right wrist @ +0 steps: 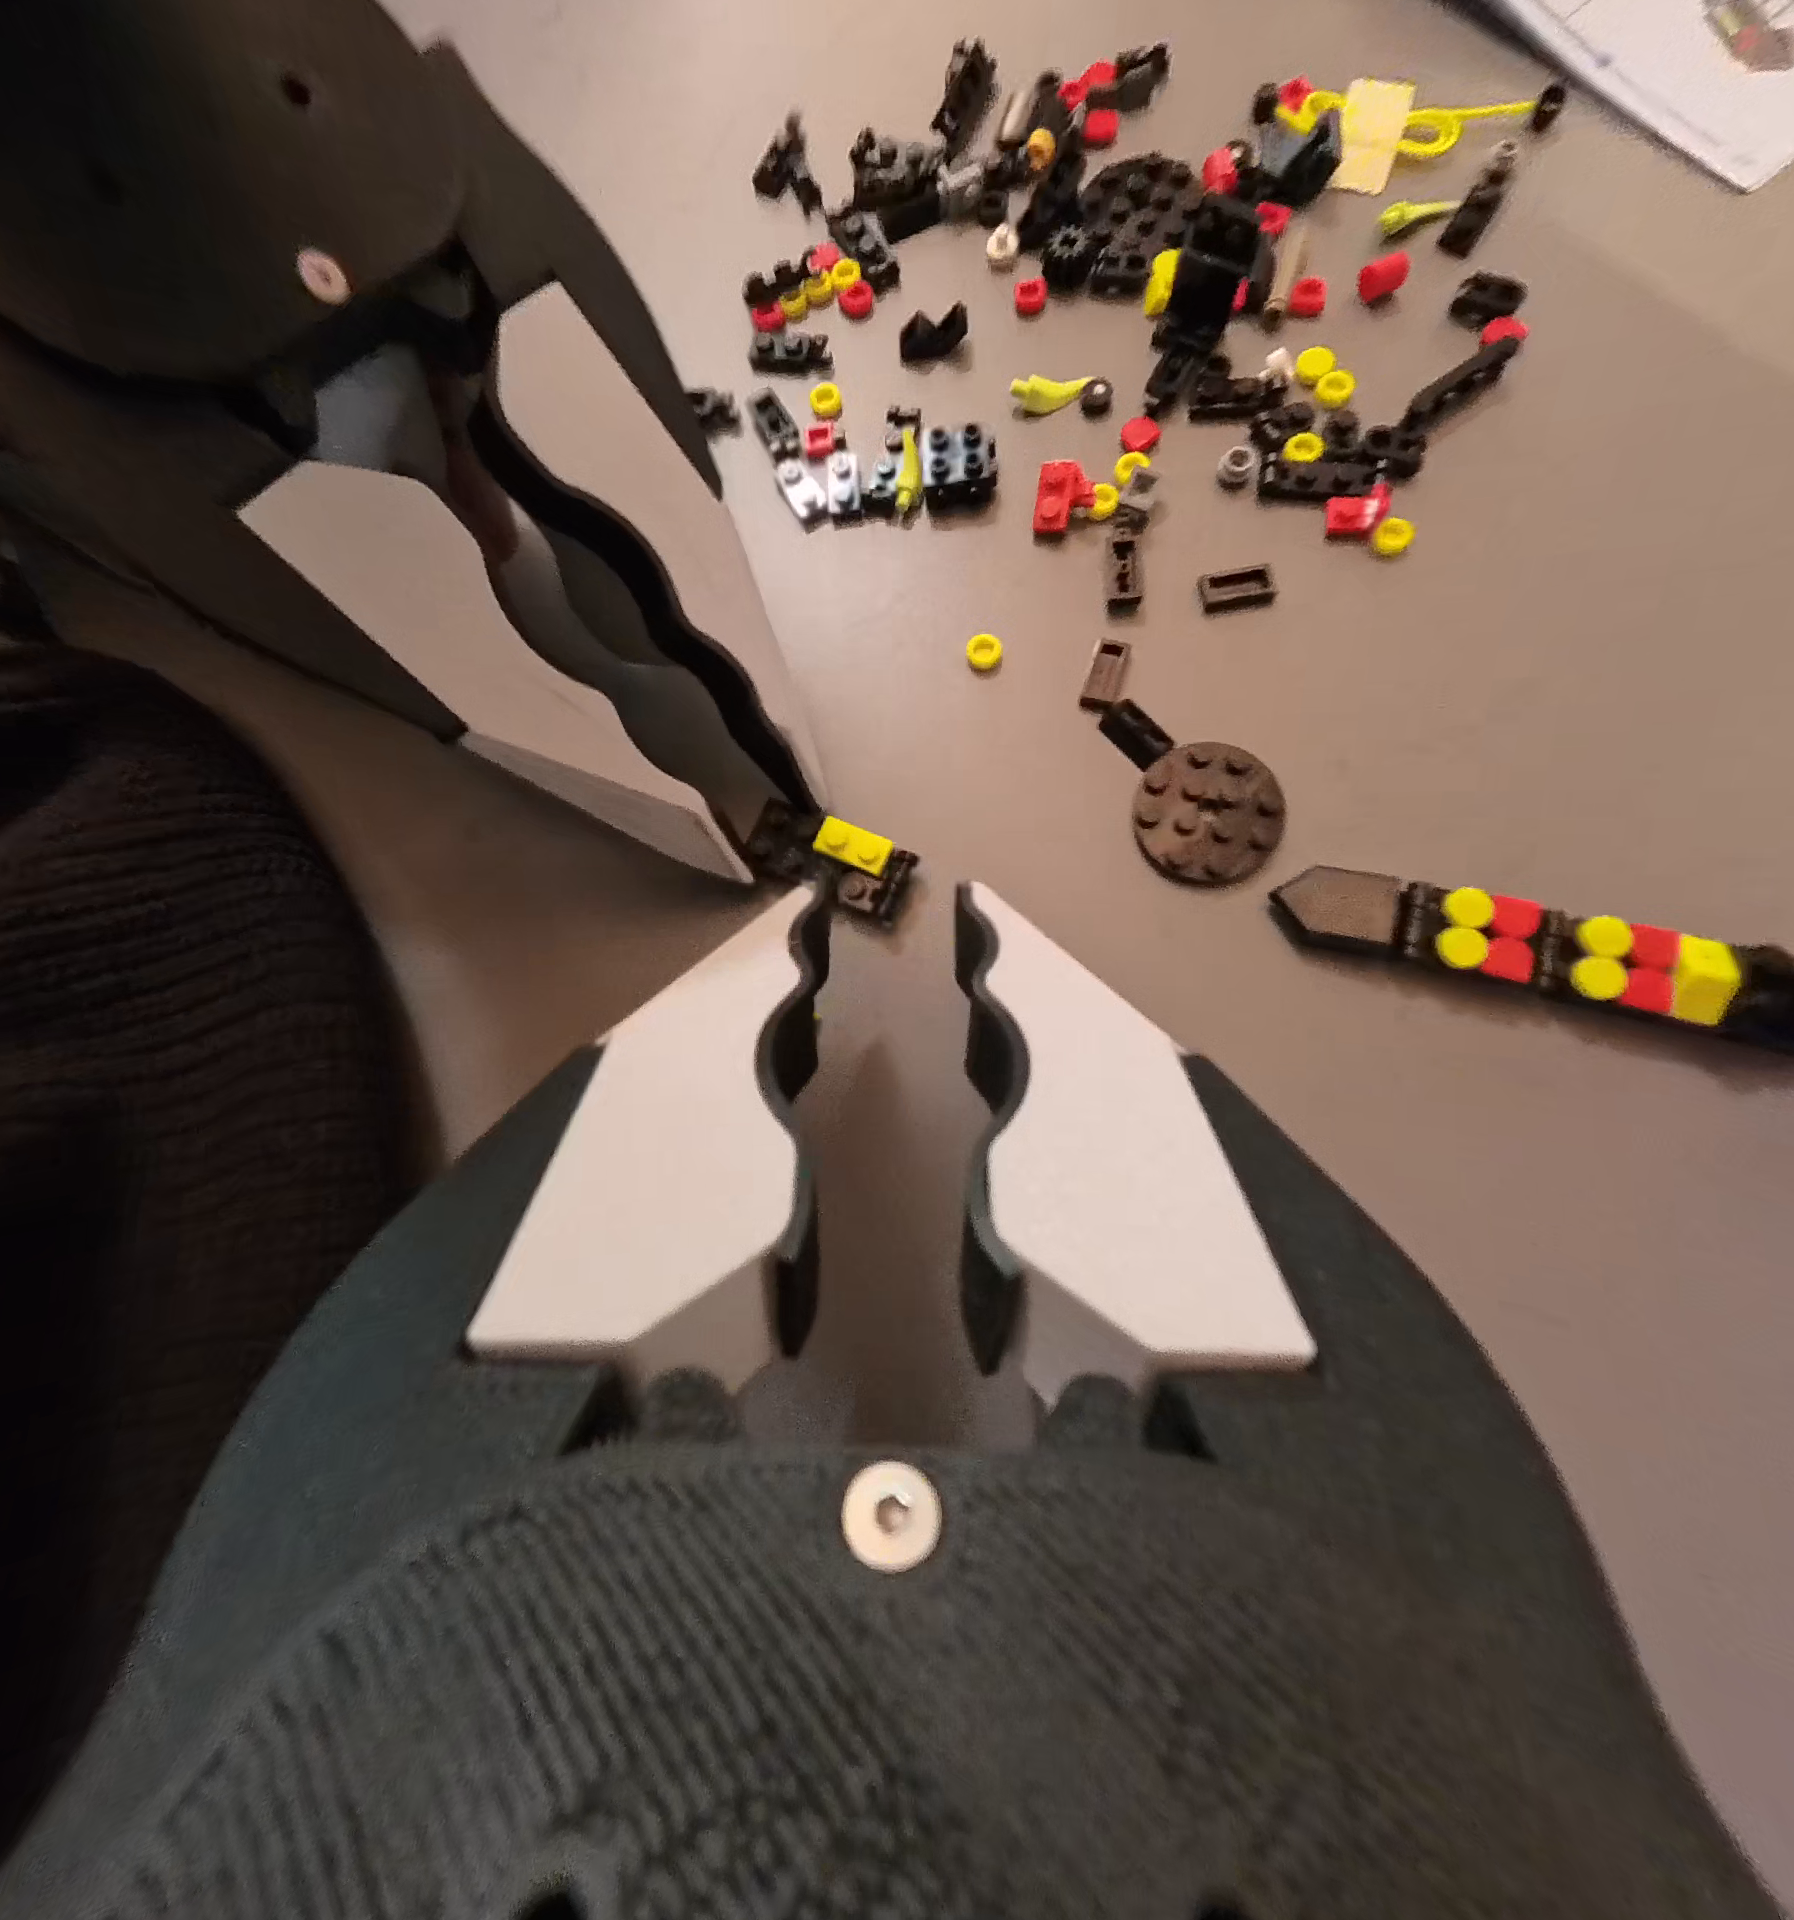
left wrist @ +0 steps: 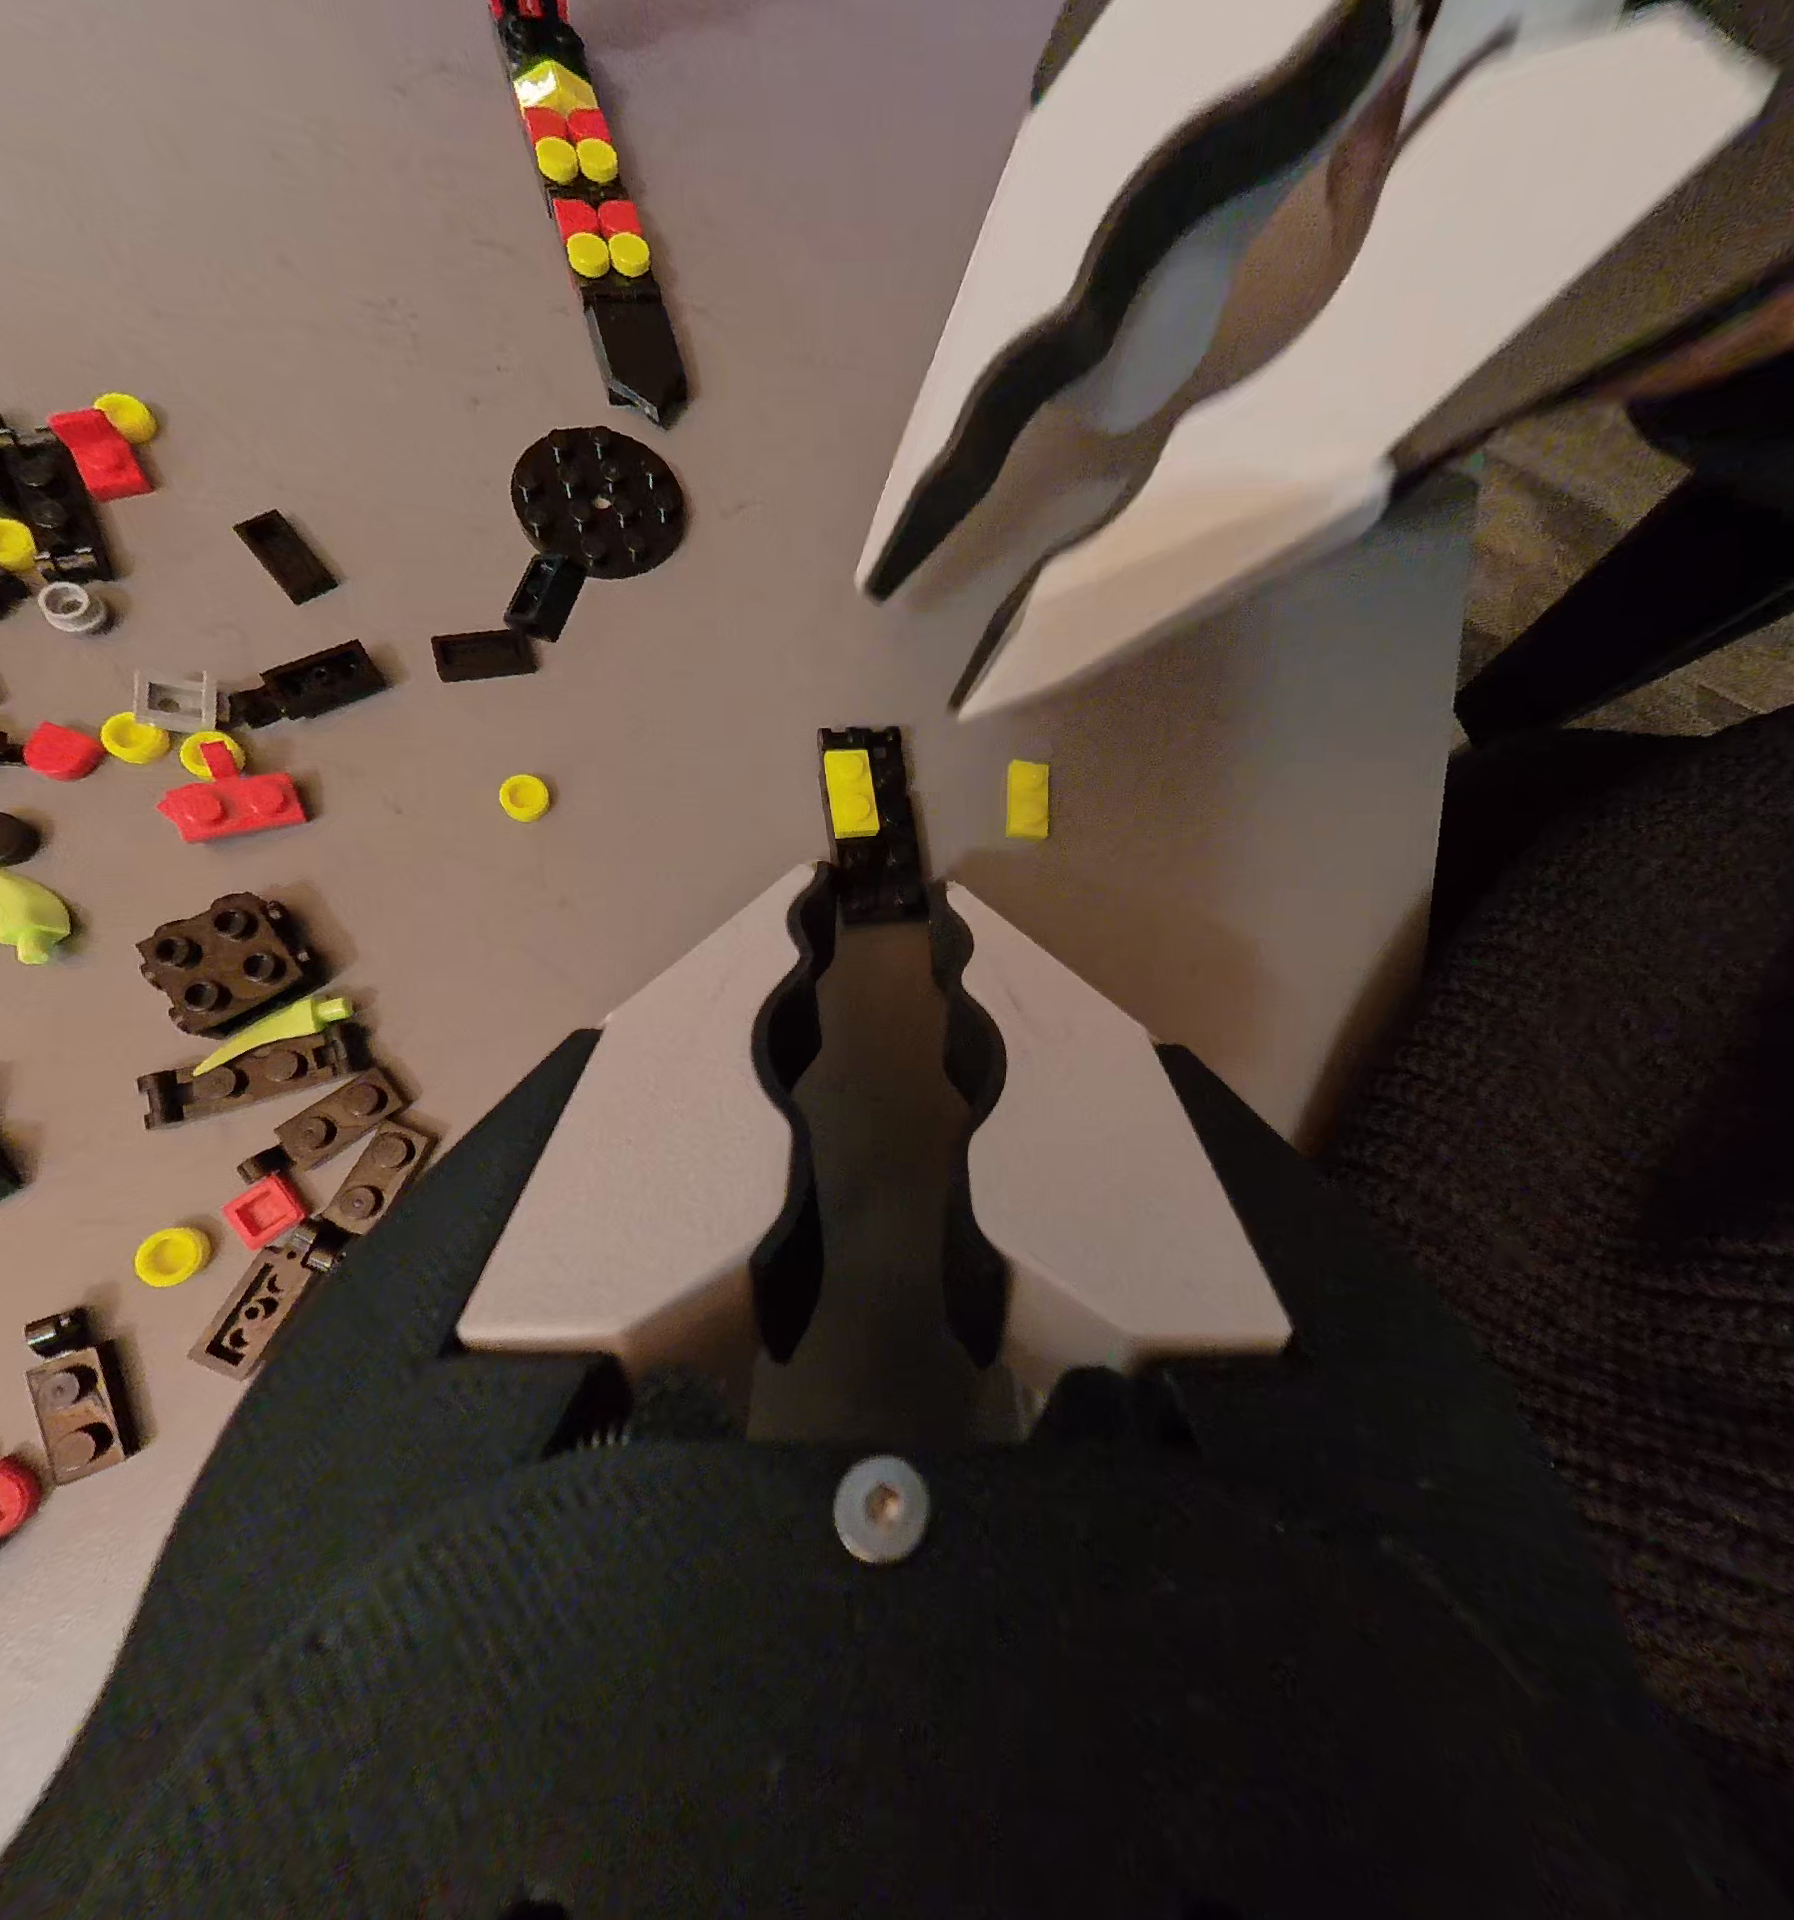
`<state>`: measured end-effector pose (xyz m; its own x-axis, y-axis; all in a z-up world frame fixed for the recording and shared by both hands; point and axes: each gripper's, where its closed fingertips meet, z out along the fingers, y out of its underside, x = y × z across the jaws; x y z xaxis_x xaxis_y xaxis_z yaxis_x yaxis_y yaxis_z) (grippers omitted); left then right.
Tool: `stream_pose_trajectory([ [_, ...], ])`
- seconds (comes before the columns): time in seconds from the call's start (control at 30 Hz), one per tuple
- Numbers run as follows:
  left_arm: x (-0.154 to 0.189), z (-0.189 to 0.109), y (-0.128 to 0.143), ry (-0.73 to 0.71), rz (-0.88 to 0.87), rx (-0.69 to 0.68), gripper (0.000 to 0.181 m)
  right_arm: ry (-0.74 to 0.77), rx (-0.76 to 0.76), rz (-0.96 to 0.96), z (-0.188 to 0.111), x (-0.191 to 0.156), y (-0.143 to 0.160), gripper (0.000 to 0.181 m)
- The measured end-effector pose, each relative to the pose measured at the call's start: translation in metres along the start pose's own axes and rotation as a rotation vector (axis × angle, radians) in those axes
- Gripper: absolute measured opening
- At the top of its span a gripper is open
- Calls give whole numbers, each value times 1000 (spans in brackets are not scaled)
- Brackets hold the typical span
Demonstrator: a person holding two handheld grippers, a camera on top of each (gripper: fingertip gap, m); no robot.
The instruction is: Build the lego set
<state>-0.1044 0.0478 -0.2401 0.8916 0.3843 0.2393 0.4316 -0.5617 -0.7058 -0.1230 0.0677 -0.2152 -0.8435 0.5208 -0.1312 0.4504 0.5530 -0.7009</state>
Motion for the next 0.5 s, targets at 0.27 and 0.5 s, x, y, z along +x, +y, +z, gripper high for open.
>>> stream_pose_trajectory([
  [0.27,-3,-2,1,-5,1,2,16,-217,-38,-54,-10,-22,15,17],
  [0.5,-2,-2,1,-2,10,-1,16,-39,-183,-141,2,-14,29,20],
])
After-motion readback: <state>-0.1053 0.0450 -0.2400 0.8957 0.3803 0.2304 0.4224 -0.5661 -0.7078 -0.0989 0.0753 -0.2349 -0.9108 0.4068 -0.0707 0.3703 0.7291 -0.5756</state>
